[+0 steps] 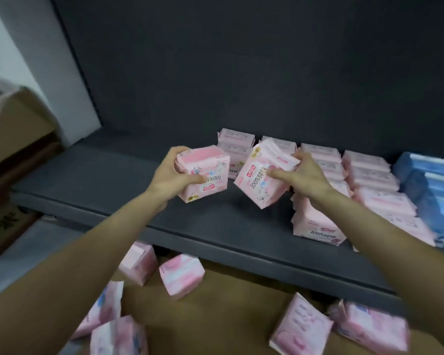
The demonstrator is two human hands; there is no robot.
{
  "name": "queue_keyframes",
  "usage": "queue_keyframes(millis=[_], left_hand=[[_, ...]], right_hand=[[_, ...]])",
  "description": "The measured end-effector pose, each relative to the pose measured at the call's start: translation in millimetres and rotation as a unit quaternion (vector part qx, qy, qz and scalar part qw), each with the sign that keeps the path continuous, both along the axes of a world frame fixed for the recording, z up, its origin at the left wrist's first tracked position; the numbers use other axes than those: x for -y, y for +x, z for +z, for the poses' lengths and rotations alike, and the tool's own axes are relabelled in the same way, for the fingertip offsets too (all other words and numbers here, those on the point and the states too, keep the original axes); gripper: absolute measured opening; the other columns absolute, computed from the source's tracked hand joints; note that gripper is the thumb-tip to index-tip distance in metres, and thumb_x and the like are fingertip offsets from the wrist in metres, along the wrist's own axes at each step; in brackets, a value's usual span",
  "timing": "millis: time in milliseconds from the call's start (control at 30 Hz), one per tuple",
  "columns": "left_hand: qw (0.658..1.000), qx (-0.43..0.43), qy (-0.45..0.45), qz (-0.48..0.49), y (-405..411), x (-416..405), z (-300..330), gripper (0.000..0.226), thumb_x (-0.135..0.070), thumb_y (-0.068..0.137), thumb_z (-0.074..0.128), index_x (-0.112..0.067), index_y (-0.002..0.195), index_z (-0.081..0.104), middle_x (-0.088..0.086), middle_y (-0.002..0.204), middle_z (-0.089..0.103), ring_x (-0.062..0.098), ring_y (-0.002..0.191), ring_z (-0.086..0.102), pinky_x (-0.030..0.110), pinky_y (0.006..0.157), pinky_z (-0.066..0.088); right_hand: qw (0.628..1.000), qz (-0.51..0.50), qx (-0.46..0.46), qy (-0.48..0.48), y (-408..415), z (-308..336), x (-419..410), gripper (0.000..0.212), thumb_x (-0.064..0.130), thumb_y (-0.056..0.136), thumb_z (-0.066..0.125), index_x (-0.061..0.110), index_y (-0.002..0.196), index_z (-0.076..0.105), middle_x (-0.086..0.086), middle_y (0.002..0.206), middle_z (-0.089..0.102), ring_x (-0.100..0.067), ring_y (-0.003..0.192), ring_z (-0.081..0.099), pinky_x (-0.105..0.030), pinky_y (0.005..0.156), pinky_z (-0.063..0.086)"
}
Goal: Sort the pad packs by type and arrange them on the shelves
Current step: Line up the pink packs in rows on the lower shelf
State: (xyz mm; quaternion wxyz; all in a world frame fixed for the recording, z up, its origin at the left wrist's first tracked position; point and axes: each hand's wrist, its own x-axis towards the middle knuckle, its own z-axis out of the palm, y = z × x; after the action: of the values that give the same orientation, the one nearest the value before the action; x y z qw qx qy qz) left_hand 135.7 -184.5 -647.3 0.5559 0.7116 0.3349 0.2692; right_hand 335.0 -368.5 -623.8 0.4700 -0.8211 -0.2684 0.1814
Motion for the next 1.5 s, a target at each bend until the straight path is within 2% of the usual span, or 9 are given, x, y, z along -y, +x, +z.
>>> queue_keyframes(millis=[167,333,433,533,700,933,1167,1367,1500], left_hand=[[0.888,-0.259,0.367,-0.098,23,-38,20,0.085,-0.031,0.057,0.084,-0.028,0.127,0.034,0.001,0.121,0.053,0.030,0.104,0.052,0.044,0.092,0.045],[0.580,-0.439,0.657,-0.197,73,-25,39,0.057,-0.038,0.078,0.069,-0.018,0.126,0.047,0.007,0.124,0.047,0.024,0.112,0.045,0.032,0.096,0.037],[0.498,-0.456,0.688,-0.264,107,-12,17,0.043,-0.024,0.086,0.062,-0.022,0.128,0.053,0.004,0.129,0.045,0.024,0.120,0.040,0.032,0.102,0.031],[0.527,-0.434,0.668,-0.296,129,-5,-10,0.044,-0.016,0.086,0.062,-0.020,0.129,0.052,0.003,0.133,0.043,0.023,0.125,0.037,0.030,0.105,0.030],[0.713,-0.295,0.565,-0.291,120,-19,-44,0.084,-0.009,0.074,0.071,-0.011,0.146,0.028,0.009,0.149,0.026,0.025,0.138,0.026,0.036,0.108,0.034],[0.817,-0.327,0.442,-0.173,94,-45,-54,0.099,-0.036,0.069,0.081,-0.042,0.147,0.020,-0.006,0.156,0.014,0.026,0.138,0.016,0.056,0.106,0.032],[0.826,-0.288,0.450,-0.180,105,-32,-60,0.089,-0.030,0.074,0.078,-0.042,0.146,0.027,-0.004,0.155,0.015,0.032,0.135,0.024,0.045,0.104,0.039],[0.788,-0.352,0.474,-0.175,101,-43,-54,0.090,-0.034,0.077,0.076,-0.043,0.147,0.020,-0.011,0.158,0.013,0.028,0.139,0.023,0.049,0.098,0.041],[0.776,-0.367,0.485,-0.169,94,-49,-51,0.089,-0.038,0.078,0.074,-0.045,0.147,0.018,-0.015,0.158,0.013,0.027,0.137,0.025,0.048,0.093,0.043]], right_hand=[[0.996,0.018,0.066,-0.062,15,-9,-5,0.080,0.036,0.071,0.081,0.015,0.134,0.038,-0.001,0.113,0.054,-0.017,0.104,0.052,-0.030,0.085,0.045],[0.987,0.026,0.120,-0.107,33,-11,-9,0.083,0.041,0.070,0.081,0.011,0.135,0.039,0.000,0.111,0.051,-0.017,0.106,0.049,-0.028,0.082,0.038],[0.987,0.013,0.117,-0.109,43,-11,-13,0.078,0.045,0.070,0.079,0.012,0.131,0.044,0.003,0.100,0.050,-0.016,0.098,0.050,-0.026,0.075,0.036],[0.985,0.019,0.129,-0.114,51,-11,-14,0.075,0.043,0.070,0.080,0.015,0.131,0.045,0.003,0.104,0.052,-0.016,0.103,0.051,-0.025,0.079,0.039],[0.977,0.053,0.150,-0.139,59,-10,-14,0.076,0.043,0.071,0.079,0.016,0.133,0.045,0.004,0.105,0.052,-0.014,0.104,0.051,-0.025,0.082,0.040],[0.983,0.059,0.129,-0.115,64,-13,-24,0.070,0.039,0.069,0.081,0.018,0.128,0.050,0.010,0.094,0.055,-0.013,0.100,0.055,-0.024,0.084,0.045],[0.968,0.080,0.200,-0.132,61,-30,-22,0.078,0.030,0.070,0.078,0.019,0.138,0.041,-0.004,0.135,0.046,-0.015,0.116,0.046,-0.020,0.087,0.035],[0.962,0.087,0.224,-0.128,54,-37,-25,0.074,0.034,0.066,0.083,0.014,0.127,0.046,0.002,0.118,0.052,-0.013,0.102,0.048,-0.021,0.079,0.035],[0.887,0.105,0.361,-0.268,55,-40,-22,0.090,0.062,0.061,0.076,0.020,0.132,0.040,-0.005,0.125,0.056,-0.025,0.128,0.032,-0.039,0.098,0.022]])
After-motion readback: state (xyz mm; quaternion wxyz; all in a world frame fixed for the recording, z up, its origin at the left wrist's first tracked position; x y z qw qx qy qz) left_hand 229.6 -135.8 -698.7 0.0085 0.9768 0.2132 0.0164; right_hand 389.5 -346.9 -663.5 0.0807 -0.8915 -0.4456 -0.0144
